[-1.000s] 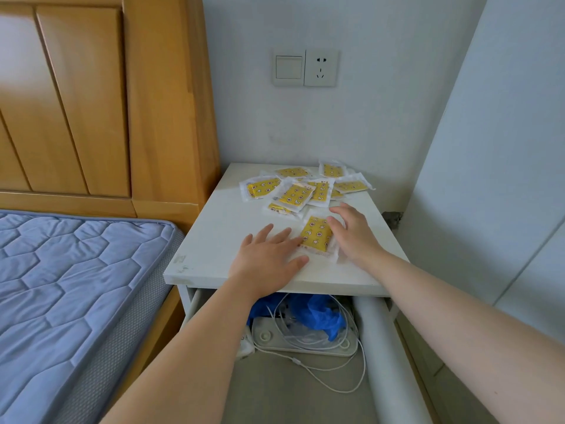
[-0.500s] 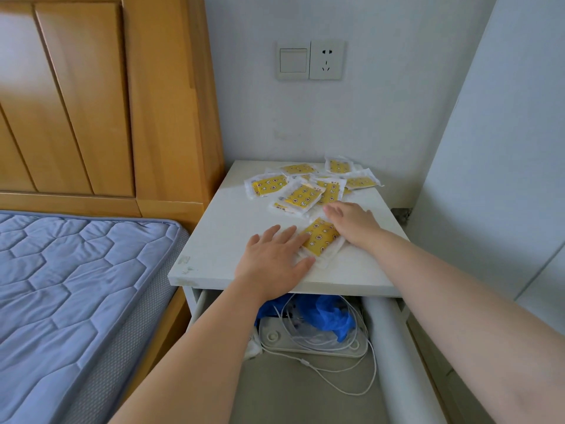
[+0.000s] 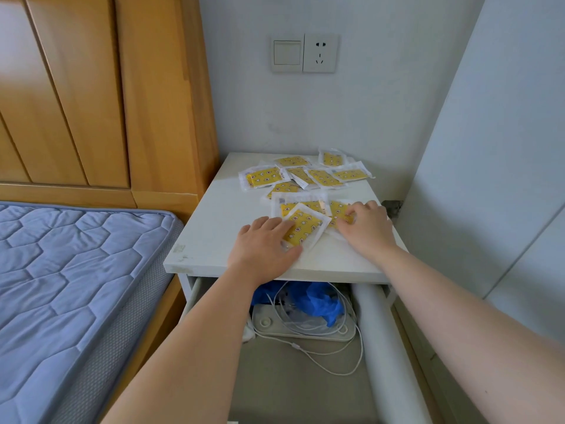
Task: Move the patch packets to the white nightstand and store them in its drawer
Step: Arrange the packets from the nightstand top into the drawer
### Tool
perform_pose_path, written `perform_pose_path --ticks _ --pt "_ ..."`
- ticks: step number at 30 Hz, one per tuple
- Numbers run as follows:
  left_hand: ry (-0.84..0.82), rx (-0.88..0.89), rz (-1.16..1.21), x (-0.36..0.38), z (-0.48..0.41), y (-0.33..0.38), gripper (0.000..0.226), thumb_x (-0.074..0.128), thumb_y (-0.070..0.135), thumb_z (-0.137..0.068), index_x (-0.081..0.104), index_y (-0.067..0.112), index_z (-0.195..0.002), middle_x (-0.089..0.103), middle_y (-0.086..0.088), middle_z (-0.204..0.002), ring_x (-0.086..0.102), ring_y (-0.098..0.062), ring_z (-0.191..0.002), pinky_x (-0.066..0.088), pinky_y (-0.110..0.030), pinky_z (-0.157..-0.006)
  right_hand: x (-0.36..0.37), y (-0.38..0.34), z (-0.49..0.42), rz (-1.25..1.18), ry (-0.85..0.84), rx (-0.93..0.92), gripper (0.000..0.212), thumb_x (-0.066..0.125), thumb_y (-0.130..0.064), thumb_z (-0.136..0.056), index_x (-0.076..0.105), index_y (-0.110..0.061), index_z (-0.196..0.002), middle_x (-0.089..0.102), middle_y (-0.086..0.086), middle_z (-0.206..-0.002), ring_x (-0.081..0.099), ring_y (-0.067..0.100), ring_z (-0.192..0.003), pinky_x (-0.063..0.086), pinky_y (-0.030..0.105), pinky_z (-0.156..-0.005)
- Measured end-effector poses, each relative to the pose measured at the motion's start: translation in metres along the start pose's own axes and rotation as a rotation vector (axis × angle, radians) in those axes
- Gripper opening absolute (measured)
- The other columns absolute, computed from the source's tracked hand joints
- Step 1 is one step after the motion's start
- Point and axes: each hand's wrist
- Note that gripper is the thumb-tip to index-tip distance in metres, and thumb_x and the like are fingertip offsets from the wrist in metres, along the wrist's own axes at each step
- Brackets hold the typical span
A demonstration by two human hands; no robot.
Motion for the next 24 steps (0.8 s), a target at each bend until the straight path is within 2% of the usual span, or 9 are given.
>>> perform_pose_path --ticks 3,6,8,11,13,17,19,21,24 --pt "0.03 -0.029 0.038 0.0006 0.0006 0.0006 0.054 0.038 0.055 -0.092 0.036 0.034 -0.142 0.037 0.011 -0.148 0.024 -0.013 -0.139 0.02 -0.035 -0.113 -0.0019 0.0006 0.0012 -0.01 0.003 -0.041 0.033 0.055 -0.035 -0.087 0.057 -0.017 -0.114 0.036 0.009 -0.142 0.026 0.029 -0.135 0.02 0.043 -0.113" --pt "0.072 -0.079 0.073 0.0015 0.0003 0.0004 0.051 0.04 0.056 -0.092 0.043 0.031 -0.136 0.042 0.009 -0.142 0.027 -0.013 -0.137 0.022 -0.035 -0.112 -0.005 -0.0034 0.002 -0.03 -0.134 -0.124 0.056 0.052 -0.028 -0.088 0.036 -0.023 -0.142 0.012 0.005 -0.16 0.002 0.023 -0.147 -0.001 0.049 -0.117" --pt "0.083 -0.102 0.079 0.0016 0.0001 0.0006 0.051 0.043 0.055 -0.09 0.044 0.03 -0.134 0.043 0.008 -0.141 0.028 -0.014 -0.136 0.023 -0.036 -0.112 -0.0051 -0.0044 0.0033 0.001 -0.201 -0.142 0.065 0.05 -0.029 -0.089 0.025 -0.025 -0.148 0.019 0.003 -0.158 0.007 0.021 -0.147 -0.004 0.052 -0.117" --pt "0.074 -0.118 0.079 0.0012 -0.0007 0.0015 0.052 0.045 0.055 -0.089 0.042 0.029 -0.135 0.042 0.007 -0.142 0.029 -0.015 -0.136 0.022 -0.036 -0.111 -0.0046 -0.0032 0.0014 0.019 -0.166 -0.124 0.067 0.055 -0.042 -0.086 0.03 -0.025 -0.146 0.033 0.002 -0.149 0.023 0.025 -0.14 0.009 0.053 -0.117" --pt "0.07 -0.125 0.088 0.0008 -0.0016 0.0013 0.053 0.046 0.053 -0.09 0.041 0.029 -0.137 0.041 0.007 -0.144 0.029 -0.015 -0.136 0.022 -0.036 -0.112 -0.0042 -0.0025 0.001 0.044 -0.118 -0.101 0.068 0.056 -0.055 -0.084 0.039 -0.023 -0.142 0.037 0.005 -0.143 0.027 0.028 -0.135 0.019 0.047 -0.114" --pt "0.056 -0.111 0.114 -0.0019 -0.0008 0.0008 0.054 0.049 0.05 -0.089 0.041 0.03 -0.139 0.04 0.007 -0.145 0.028 -0.014 -0.137 0.022 -0.035 -0.112 -0.0008 -0.003 -0.0016 0.096 -0.111 -0.041 0.072 0.049 -0.067 -0.083 0.043 -0.023 -0.14 0.028 0.011 -0.15 0.02 0.029 -0.141 0.007 0.049 -0.115" --pt "0.056 -0.095 0.128 -0.003 0.0002 0.001 0.052 0.05 0.048 -0.089 0.043 0.031 -0.138 0.041 0.008 -0.145 0.029 -0.014 -0.137 0.022 -0.035 -0.112 0.0017 -0.0033 -0.0036 0.119 -0.122 -0.035 0.079 0.053 -0.069 -0.079 0.039 -0.023 -0.141 0.038 0.01 -0.146 0.029 0.03 -0.138 0.012 0.051 -0.114" --pt "0.061 -0.094 0.142 -0.0035 0.0004 0.0011 0.051 0.052 0.047 -0.089 0.044 0.032 -0.137 0.042 0.009 -0.144 0.031 -0.014 -0.135 0.024 -0.034 -0.111 0.0004 -0.0038 -0.0033 -0.002 -0.068 -0.003 0.079 0.066 -0.061 -0.075 0.04 -0.02 -0.138 0.048 0.008 -0.136 0.039 0.03 -0.129 0.029 0.045 -0.109" --pt "0.067 -0.11 0.168 -0.0032 -0.0008 0.0001 0.051 0.055 0.047 -0.087 0.045 0.032 -0.136 0.044 0.009 -0.142 0.035 -0.015 -0.132 0.026 -0.035 -0.11 -0.0057 -0.0009 0.0008 -0.383 0.041 0.089 0.063 0.073 -0.028 -0.08 0.041 -0.016 -0.134 0.048 0.004 -0.128 0.047 0.019 -0.113 0.043 0.025 -0.089"
Point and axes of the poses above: each hand's wrist, its own z-axis away from the middle knuckle, its own x-axis out of the palm, y = z × x
